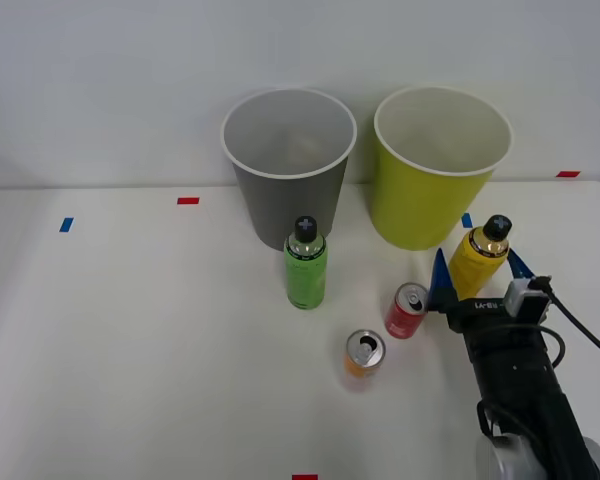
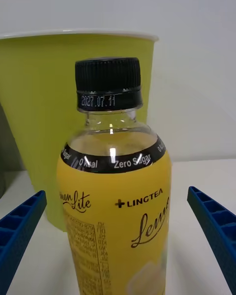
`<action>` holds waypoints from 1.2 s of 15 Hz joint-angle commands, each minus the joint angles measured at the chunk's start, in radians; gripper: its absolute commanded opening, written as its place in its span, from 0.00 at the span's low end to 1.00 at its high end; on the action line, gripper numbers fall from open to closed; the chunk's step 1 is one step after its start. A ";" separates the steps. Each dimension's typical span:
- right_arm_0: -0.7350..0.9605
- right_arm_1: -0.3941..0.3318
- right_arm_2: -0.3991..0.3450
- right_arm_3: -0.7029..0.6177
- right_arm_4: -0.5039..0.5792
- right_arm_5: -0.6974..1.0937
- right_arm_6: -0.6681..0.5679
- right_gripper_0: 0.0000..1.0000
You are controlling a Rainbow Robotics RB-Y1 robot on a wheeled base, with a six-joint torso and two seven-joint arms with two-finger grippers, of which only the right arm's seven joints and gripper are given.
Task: Put cans in the gray bin, plastic bottles in the light green bin
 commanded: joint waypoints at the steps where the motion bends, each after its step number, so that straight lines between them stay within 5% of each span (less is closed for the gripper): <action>1: -0.012 -0.002 -0.002 0.000 -0.007 0.011 -0.003 1.00; 6: -0.022 -0.004 0.000 0.000 -0.011 0.020 0.003 1.00; 7: -0.022 -0.005 0.000 0.000 -0.010 0.020 0.011 0.87; 8: -0.022 -0.011 0.000 0.000 -0.005 0.020 0.017 0.62; 9: -0.022 -0.019 0.000 0.000 -0.004 0.021 0.023 0.50; 11: -0.022 -0.036 0.000 0.000 -0.004 0.035 0.031 0.07; 12: -0.028 -0.040 0.000 0.000 -0.008 0.044 0.031 0.00; 18: -0.036 -0.036 0.007 0.000 -0.019 0.048 0.020 0.00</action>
